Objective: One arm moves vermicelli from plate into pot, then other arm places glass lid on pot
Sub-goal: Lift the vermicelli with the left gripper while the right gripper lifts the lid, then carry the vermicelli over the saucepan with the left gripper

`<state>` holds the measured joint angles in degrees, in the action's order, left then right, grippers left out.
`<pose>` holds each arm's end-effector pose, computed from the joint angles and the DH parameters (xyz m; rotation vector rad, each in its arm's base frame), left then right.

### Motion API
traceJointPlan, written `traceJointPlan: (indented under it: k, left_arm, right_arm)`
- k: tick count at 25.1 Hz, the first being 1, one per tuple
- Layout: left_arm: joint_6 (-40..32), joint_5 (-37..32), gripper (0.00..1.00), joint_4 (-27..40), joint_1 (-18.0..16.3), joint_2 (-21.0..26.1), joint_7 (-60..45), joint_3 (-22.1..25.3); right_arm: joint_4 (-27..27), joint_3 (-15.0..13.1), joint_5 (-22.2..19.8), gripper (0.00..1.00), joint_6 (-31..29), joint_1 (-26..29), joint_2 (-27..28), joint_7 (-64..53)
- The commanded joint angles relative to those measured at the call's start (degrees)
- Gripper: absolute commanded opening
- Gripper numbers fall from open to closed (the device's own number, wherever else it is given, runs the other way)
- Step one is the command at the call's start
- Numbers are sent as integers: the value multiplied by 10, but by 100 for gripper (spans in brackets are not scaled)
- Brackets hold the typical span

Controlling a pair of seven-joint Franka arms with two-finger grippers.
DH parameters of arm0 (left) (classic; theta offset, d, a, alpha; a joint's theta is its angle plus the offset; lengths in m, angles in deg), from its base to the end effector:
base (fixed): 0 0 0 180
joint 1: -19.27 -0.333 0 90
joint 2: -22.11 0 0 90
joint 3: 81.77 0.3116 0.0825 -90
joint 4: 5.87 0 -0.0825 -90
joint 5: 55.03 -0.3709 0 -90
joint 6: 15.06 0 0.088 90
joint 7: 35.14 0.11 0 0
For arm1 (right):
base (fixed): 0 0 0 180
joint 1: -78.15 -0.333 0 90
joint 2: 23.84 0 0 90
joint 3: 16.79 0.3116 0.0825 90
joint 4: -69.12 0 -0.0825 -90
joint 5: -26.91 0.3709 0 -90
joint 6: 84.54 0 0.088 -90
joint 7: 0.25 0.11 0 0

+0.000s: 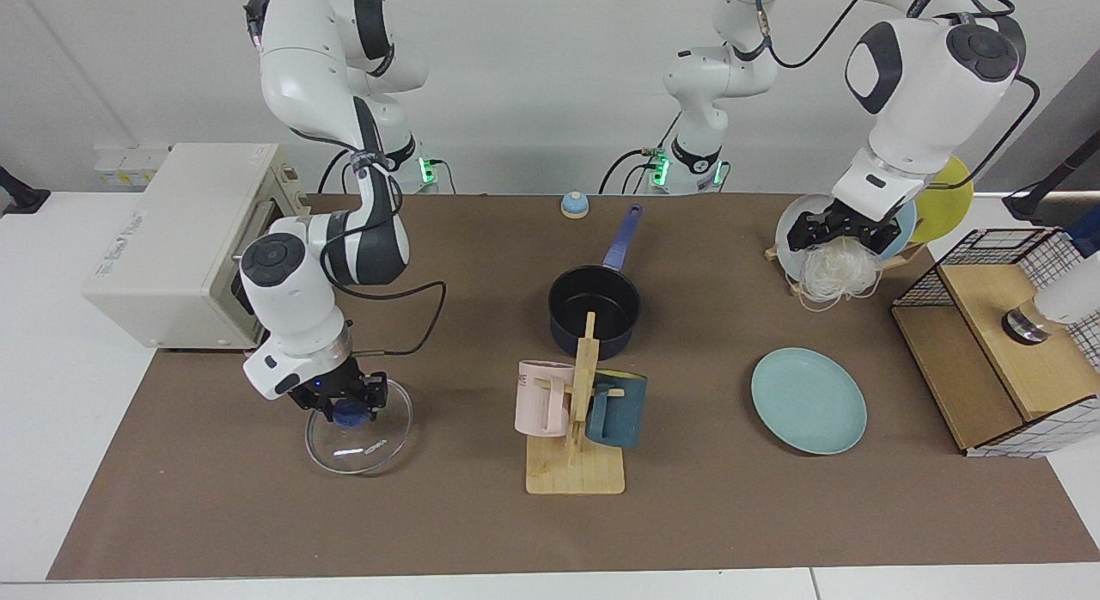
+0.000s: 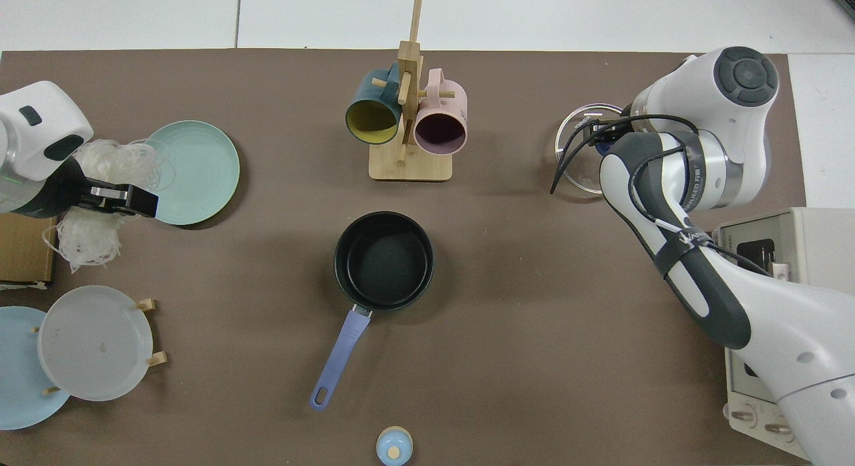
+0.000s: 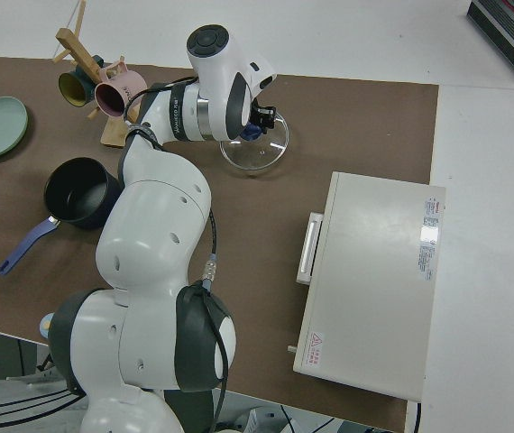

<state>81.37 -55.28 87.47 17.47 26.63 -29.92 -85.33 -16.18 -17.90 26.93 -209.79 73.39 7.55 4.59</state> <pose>0.5705 -0.0159 0.5561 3.1342 -0.1918 -0.0389 0.7030 0.0472 0.3675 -3.1311 0.0272 -0.2350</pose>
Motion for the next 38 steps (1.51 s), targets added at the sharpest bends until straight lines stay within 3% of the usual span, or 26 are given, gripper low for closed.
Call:
traceJointPlan:
  k: [1, 16, 25, 38]
  left_arm:
    - [-18, -10, 0, 5, 2, -15, -13, 0]
    - [-27, -9, 0, 13, 2, -28, -31, -8]
    - [-25, -9, 0, 18, 2, -28, -31, -8]
    - [-31, -8, 0, 19, 8, -30, -58, -18]
  right_arm:
    - [-14, 5, -3, 0, 41, 0, -57, 3]
    - [-36, 21, -4, 0, 219, -1, -207, 36]
    - [-108, 21, -5, 0, 228, 5, -288, 32]
    - [-111, 21, -5, 0, 228, 5, -290, 32]
